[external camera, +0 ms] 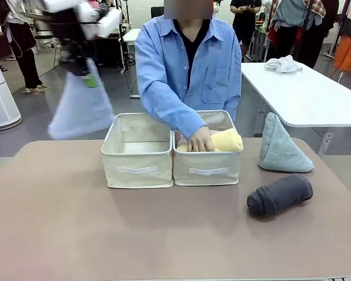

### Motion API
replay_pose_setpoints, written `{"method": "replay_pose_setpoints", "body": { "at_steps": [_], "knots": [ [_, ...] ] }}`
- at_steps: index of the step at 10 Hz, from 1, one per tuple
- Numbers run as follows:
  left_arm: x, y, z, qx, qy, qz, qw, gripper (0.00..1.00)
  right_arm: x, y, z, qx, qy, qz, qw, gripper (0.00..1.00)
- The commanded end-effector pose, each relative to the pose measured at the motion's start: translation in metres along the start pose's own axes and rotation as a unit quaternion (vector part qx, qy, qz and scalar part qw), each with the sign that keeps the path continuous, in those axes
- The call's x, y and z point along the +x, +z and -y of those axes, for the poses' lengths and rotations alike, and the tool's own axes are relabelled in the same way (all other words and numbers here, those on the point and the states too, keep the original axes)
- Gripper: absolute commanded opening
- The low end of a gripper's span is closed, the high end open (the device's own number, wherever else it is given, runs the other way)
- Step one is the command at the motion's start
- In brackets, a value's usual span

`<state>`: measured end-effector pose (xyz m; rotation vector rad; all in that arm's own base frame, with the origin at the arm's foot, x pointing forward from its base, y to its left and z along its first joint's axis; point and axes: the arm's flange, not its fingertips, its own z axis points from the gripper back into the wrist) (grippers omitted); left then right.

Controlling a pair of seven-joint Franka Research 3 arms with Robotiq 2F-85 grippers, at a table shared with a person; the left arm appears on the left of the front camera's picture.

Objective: Sort the towels based on their folding style.
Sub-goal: Pick up one triangle-folded towel and place it in the left Fabric basket.

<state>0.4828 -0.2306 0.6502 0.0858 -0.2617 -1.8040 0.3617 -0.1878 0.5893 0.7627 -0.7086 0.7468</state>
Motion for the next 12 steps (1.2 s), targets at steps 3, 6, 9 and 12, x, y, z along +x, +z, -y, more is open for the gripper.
{"method": "replay_pose_setpoints", "body": {
  "at_steps": [3,6,9,12],
  "knots": [
    [0.037,-0.007,-0.064,-0.007,-0.047,0.007,0.999,0.15,-0.001,0.0,0.0,0.003,0.003,0.008,1.0,1.0],
    [0.042,-0.023,-0.06,-0.007,-0.041,0.02,0.999,0.15,-0.001,0.0,0.0,0.003,0.003,0.008,1.0,1.0],
    [0.042,-0.023,-0.06,-0.007,-0.041,0.02,0.999,0.15,-0.001,0.0,0.0,0.003,0.003,0.008,1.0,1.0],
    [0.065,-0.04,-0.056,-0.005,-0.083,0.013,0.996,0.15,-0.001,0.0,0.0,0.003,0.003,0.008,1.0,1.0]
  ]
}}
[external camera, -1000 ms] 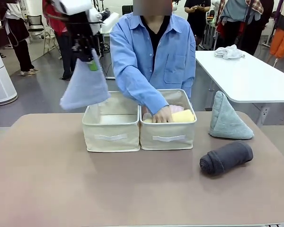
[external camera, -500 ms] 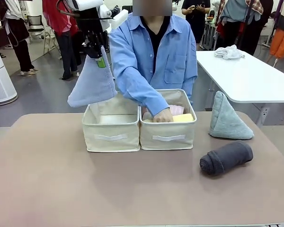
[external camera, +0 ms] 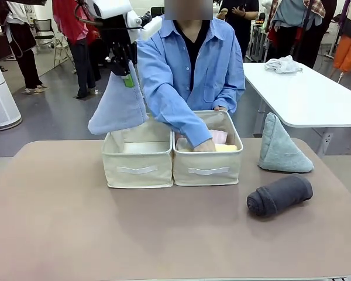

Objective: Sort the towels based on their folding style.
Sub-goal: Pick up one triangle-folded towel and place it in the left Fabric basket.

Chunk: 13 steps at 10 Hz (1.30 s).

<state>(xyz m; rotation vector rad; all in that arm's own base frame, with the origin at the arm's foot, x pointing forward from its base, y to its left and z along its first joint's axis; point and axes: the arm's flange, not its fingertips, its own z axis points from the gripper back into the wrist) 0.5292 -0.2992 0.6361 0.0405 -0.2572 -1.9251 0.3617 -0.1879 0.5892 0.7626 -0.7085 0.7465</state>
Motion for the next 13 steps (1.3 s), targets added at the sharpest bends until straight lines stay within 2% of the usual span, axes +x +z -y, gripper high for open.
{"method": "replay_pose_setpoints", "body": {
  "at_steps": [1,8,13],
  "knots": [
    [0.022,-0.019,-0.003,0.004,-0.041,-0.015,0.999,0.15,0.0,0.0,0.0,0.003,0.004,0.008,1.0,1.0],
    [0.049,-0.072,-0.006,-0.024,-0.071,-0.021,0.997,0.15,0.0,0.0,0.0,0.003,0.004,0.008,1.0,1.0],
    [0.048,-0.121,0.002,-0.082,-0.074,0.018,0.994,0.15,0.0,0.0,0.0,0.003,0.004,0.008,1.0,1.0]
  ]
}}
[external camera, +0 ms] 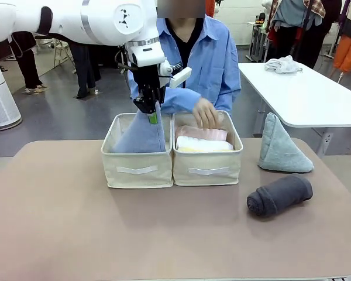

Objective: Sort the towels based on their folding style.
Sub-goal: Pick up one triangle-folded towel and place it in the left Fabric basket.

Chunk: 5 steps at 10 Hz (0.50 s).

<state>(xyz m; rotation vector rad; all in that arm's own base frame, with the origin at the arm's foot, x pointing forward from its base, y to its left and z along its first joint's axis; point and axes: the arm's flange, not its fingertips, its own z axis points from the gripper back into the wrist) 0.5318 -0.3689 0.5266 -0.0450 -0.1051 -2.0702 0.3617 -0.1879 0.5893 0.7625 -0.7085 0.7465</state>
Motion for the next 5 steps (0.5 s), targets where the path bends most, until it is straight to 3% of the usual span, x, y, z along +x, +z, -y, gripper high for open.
{"method": "replay_pose_setpoints", "body": {
  "at_steps": [1,5],
  "knots": [
    [-0.003,-0.012,0.008,-0.01,-0.01,0.019,1.0,0.15,0.0,0.0,0.0,0.004,0.004,0.008,1.0,1.0],
    [-0.003,-0.048,0.006,-0.03,0.004,0.034,0.999,0.15,0.0,0.0,0.0,0.004,0.004,0.008,1.0,1.0]
  ]
}}
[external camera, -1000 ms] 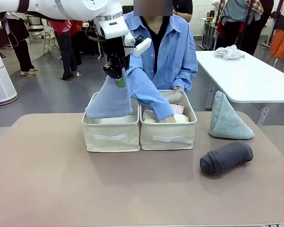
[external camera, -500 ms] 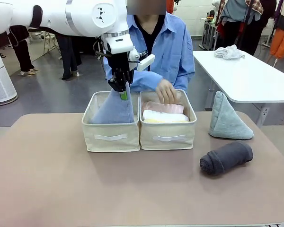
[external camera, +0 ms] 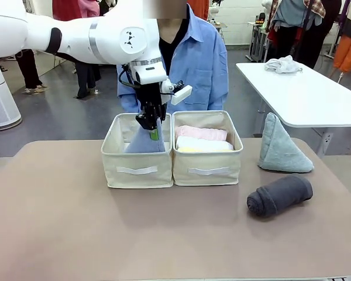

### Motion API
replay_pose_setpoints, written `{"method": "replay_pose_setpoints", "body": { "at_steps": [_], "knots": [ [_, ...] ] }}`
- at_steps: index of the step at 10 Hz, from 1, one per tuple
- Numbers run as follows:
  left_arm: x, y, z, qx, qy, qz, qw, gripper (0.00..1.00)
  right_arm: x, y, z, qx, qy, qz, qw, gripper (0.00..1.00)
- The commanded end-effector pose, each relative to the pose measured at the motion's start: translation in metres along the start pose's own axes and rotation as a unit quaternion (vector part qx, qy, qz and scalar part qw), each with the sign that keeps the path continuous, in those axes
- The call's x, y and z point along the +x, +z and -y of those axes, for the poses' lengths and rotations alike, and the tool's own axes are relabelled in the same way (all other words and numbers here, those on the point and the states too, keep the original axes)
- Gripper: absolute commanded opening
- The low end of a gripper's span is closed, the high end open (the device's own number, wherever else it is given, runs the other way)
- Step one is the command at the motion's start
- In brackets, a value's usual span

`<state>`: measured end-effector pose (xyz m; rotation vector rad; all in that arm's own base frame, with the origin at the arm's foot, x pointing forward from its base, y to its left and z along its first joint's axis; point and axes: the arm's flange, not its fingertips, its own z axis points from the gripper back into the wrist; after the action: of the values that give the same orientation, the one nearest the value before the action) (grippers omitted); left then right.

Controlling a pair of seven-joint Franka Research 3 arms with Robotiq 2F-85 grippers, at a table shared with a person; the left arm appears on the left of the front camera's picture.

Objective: Sort the towels based on their folding style.
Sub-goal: Pick up one triangle-folded towel and place it in the left Fabric basket.

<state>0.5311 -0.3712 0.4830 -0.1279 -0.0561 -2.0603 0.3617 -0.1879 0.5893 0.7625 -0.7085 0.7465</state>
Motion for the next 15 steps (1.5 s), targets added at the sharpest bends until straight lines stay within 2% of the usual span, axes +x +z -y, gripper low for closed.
{"method": "replay_pose_setpoints", "body": {
  "at_steps": [1,2,3,4,5,6,7,13,14,15],
  "knots": [
    [-0.002,-0.009,0.003,0.0,-0.002,0.014,1.0,0.15,0.0,0.0,0.0,0.004,0.004,0.008,1.0,1.0],
    [-0.001,-0.011,0.002,-0.002,0.0,0.015,1.0,0.15,0.0,0.0,0.0,0.004,0.004,0.008,1.0,1.0],
    [-0.001,-0.01,0.002,0.003,-0.002,0.013,1.0,0.7,0.0,0.0,0.0,0.004,0.004,0.008,1.0,1.0],
    [-0.001,-0.008,0.002,0.009,0.0,0.011,1.0,0.7,0.0,0.0,0.0,0.004,0.004,0.008,1.0,1.0],
    [-0.002,-0.007,0.002,0.01,0.0,0.009,1.0,1.0,0.0,0.0,0.0,0.004,0.004,0.008,1.0,1.0],
    [-0.002,-0.007,0.002,0.01,0.001,0.009,1.0,0.73,0.0,0.0,0.0,0.004,0.004,0.008,1.0,1.0],
    [-0.002,-0.007,0.002,0.009,0.0,0.009,1.0,1.0,0.0,0.0,0.0,0.004,0.004,0.008,1.0,1.0],
    [-0.005,0.004,0.005,0.016,0.011,0.02,1.0,1.0,0.0,0.0,0.0,0.004,0.004,0.008,1.0,1.0],
    [-0.014,0.02,0.02,0.035,0.015,0.033,0.999,1.0,0.0,0.0,0.0,0.004,0.004,0.008,1.0,1.0],
    [-0.036,0.045,0.043,0.053,0.021,0.068,0.996,1.0,0.0,0.0,0.0,0.004,0.004,0.008,1.0,1.0]
  ]
}}
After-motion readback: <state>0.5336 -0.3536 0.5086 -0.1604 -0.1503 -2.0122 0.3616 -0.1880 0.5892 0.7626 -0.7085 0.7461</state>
